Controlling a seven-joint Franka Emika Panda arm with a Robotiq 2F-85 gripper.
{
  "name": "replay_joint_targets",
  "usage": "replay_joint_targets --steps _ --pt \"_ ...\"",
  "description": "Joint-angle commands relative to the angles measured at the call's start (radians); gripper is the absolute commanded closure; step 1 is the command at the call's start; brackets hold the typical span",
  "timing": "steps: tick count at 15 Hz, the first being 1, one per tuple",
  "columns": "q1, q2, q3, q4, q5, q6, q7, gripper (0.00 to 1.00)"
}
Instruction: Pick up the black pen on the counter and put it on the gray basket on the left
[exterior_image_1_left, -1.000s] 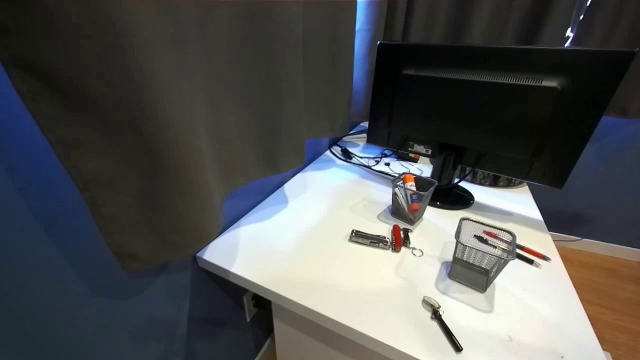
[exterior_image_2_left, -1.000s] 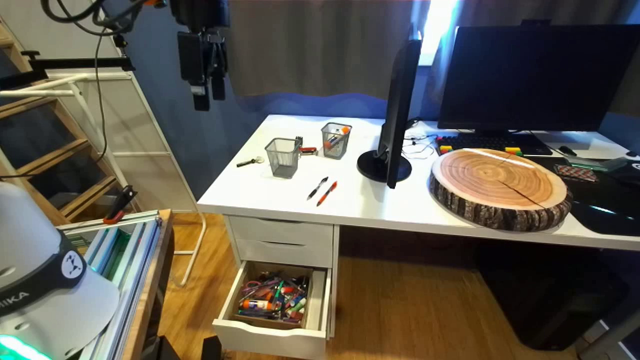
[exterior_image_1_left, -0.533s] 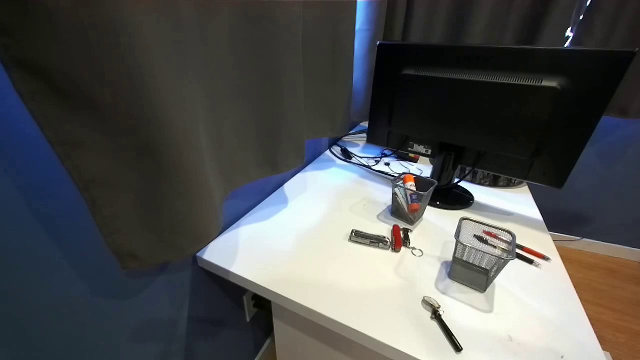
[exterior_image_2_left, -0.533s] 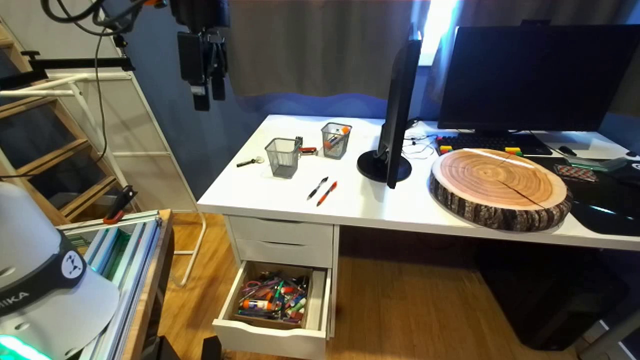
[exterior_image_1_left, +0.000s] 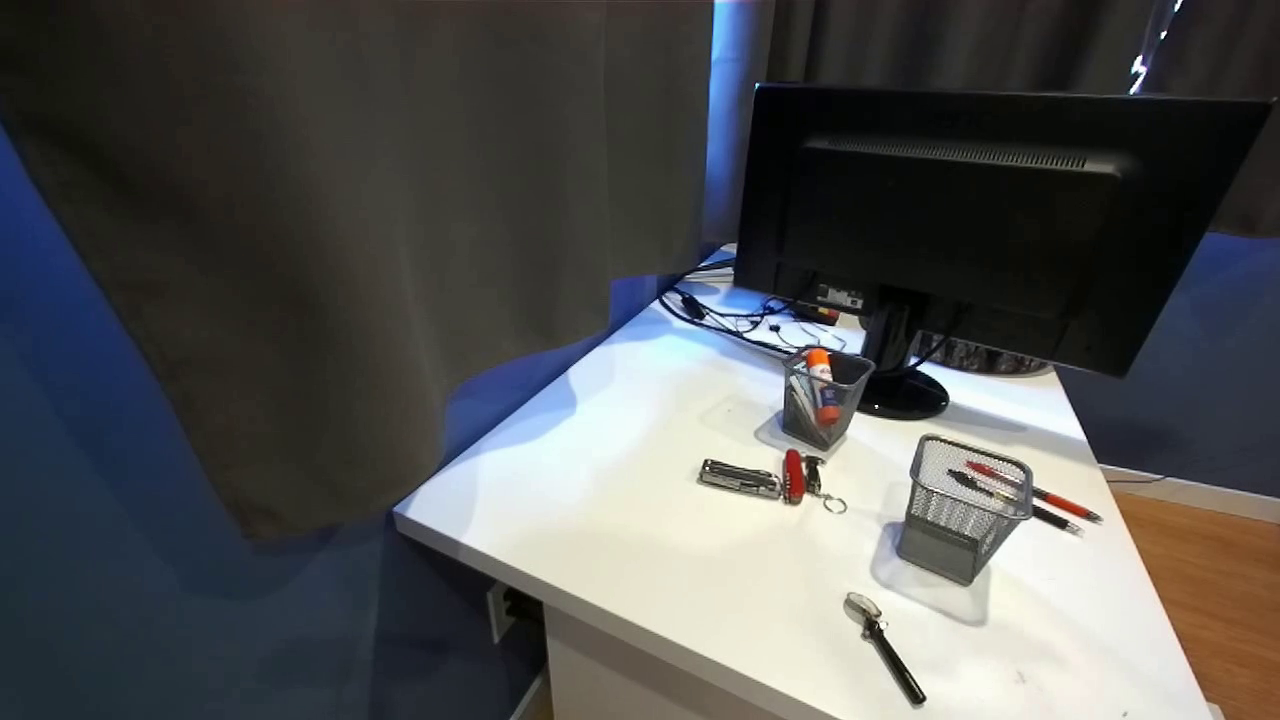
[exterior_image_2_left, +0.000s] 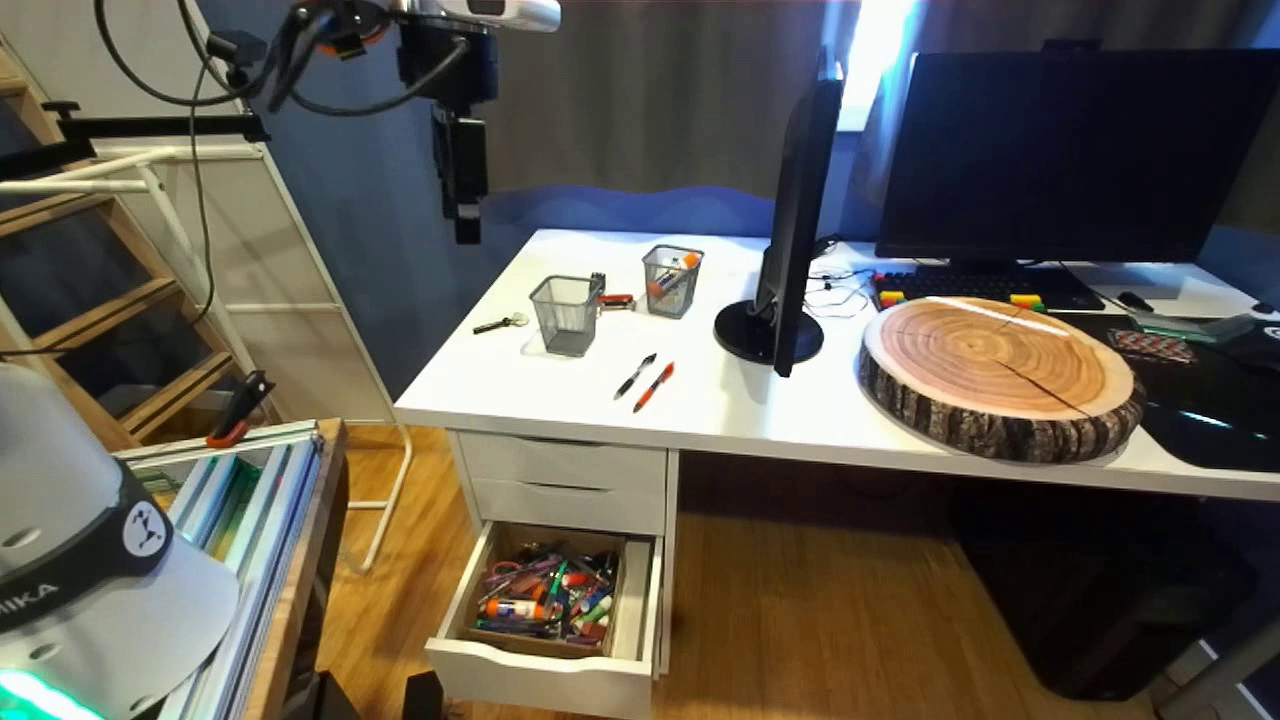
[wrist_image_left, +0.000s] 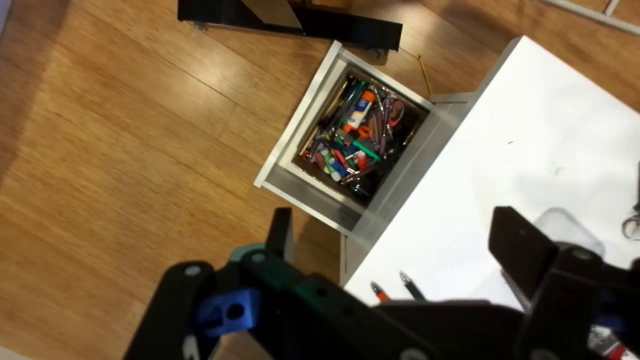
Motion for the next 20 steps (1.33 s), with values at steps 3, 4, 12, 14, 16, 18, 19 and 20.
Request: replay_joint_targets --steps 3,4,12,14,16,18,19,20 --pt "0.082 0.267 -0.011 0.102 -0.023 0.161 -0.191 0.00" --pt "0.094 0.307 -0.013 0.113 -0.024 0.189 -0.231 0.00" --pt "0.116 0.474 -0.023 0.139 -0.019 0.300 -0.466 0.00" --pt "0.113 0.505 -0.026 0.157 -0.021 0.303 -0.494 0.00" --pt "0.113 0.510 -0.027 0.165 -0.023 0.303 -0.500 0.00" --pt "0.108 0.533 -0.032 0.177 -0.024 0.321 -0.507 0.00" --pt "0.103 0.562 -0.037 0.189 -0.028 0.334 -0.535 0.00" --pt "0.098 0.592 -0.042 0.202 -0.026 0.368 -0.569 0.00"
